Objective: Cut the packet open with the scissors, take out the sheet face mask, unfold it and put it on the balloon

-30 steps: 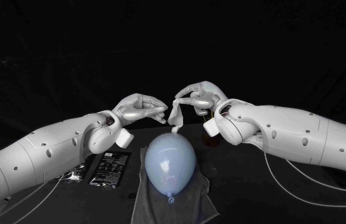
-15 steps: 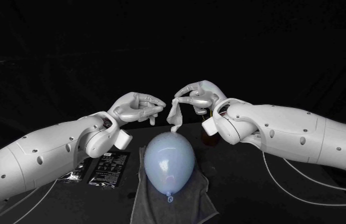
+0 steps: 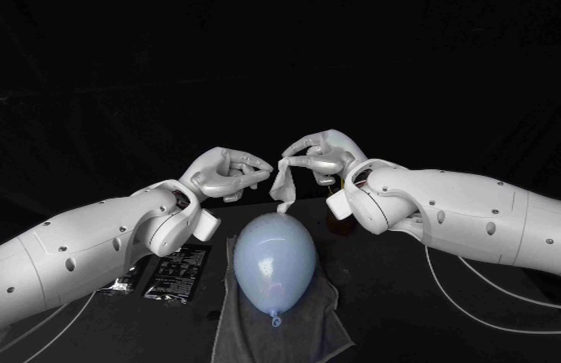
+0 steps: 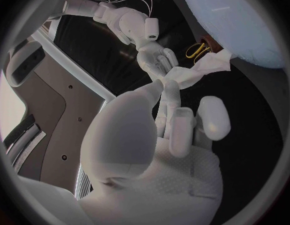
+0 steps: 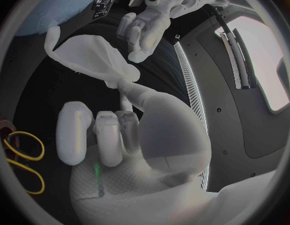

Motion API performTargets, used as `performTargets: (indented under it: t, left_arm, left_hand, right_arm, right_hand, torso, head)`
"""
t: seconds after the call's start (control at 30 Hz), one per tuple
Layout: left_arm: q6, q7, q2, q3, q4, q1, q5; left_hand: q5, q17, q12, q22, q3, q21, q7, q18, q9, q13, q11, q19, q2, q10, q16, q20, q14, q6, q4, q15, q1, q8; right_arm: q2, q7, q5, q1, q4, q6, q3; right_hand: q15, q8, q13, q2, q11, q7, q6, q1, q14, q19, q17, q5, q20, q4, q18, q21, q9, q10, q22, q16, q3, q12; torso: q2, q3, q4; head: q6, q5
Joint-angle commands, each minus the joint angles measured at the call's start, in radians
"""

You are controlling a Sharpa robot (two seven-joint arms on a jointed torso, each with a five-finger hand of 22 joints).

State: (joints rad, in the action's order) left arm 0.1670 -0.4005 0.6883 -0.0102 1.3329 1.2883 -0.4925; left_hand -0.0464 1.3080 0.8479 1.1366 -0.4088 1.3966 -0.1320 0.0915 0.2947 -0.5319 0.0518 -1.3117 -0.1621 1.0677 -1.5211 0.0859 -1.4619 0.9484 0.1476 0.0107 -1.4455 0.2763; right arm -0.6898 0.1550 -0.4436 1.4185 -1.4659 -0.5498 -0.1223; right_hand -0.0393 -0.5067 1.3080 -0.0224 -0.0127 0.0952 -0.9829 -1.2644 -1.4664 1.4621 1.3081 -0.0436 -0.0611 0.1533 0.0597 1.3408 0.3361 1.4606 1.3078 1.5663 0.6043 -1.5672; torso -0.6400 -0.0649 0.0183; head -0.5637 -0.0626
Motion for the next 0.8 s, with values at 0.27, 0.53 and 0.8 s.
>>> performTargets:
  t: [0.27, 0.53, 0.8]
  left_arm:
    - [0.117, 0.066, -0.016, 0.001, 0.009, 0.000, -0.066]
    - [0.181, 0.080, -0.019, 0.000, 0.000, 0.000, -0.079]
    - [0.180, 0.130, -0.020, 0.000, -0.004, 0.001, -0.103]
  left_hand:
    - [-0.002, 0.113, 0.022, 0.043, 0.001, 0.024, -0.003, -0.015, 0.001, -0.016, 0.000, -0.023, -0.001, 0.012, -0.010, 0.001, -0.049, 0.006, 0.008, -0.001, 0.020, -0.010]
    - [-0.002, -0.187, -0.073, -0.269, -0.023, -0.124, -0.021, 0.043, 0.002, 0.032, 0.020, 0.195, -0.015, -0.077, 0.119, 0.015, 0.102, -0.026, 0.010, -0.017, 0.026, -0.023]
    - [-0.002, -0.217, -0.097, -0.312, 0.018, -0.154, -0.027, 0.050, 0.006, 0.051, 0.030, 0.220, -0.050, -0.089, 0.140, 0.025, 0.117, -0.044, 0.037, -0.027, 0.072, -0.025]
  right_arm:
    - [0.003, 0.003, -0.013, -0.001, -0.011, -0.006, 0.001]
    - [-0.001, 0.015, -0.004, -0.003, -0.023, -0.001, 0.001]
    - [-0.002, 0.025, 0.003, -0.004, -0.031, 0.002, 0.001]
  right_hand:
    - [-0.009, -0.005, 0.263, 0.000, -0.002, -0.002, -0.008, 0.006, -0.104, 0.026, 0.263, -0.005, 0.003, 0.001, -0.013, -0.001, 0.001, 0.110, 0.202, 0.005, 0.008, -0.004]
    - [-0.009, -0.005, 0.263, -0.001, -0.002, -0.002, -0.008, 0.008, -0.104, 0.027, 0.263, -0.005, 0.003, 0.002, -0.014, 0.002, 0.002, 0.110, 0.202, 0.005, 0.011, -0.004]
    - [-0.009, -0.005, 0.263, -0.001, -0.002, -0.002, -0.008, 0.008, -0.104, 0.027, 0.263, -0.005, 0.003, 0.002, -0.014, 0.002, 0.002, 0.110, 0.202, 0.005, 0.011, -0.004]
  torso:
    - [0.000, 0.0004, 0.0002]
    - [0.000, 0.0007, -0.0004]
    - [0.000, 0.0015, -0.0010]
  head:
    - [0.002, 0.000]
    - [0.004, 0.001]
    - [0.003, 0.002]
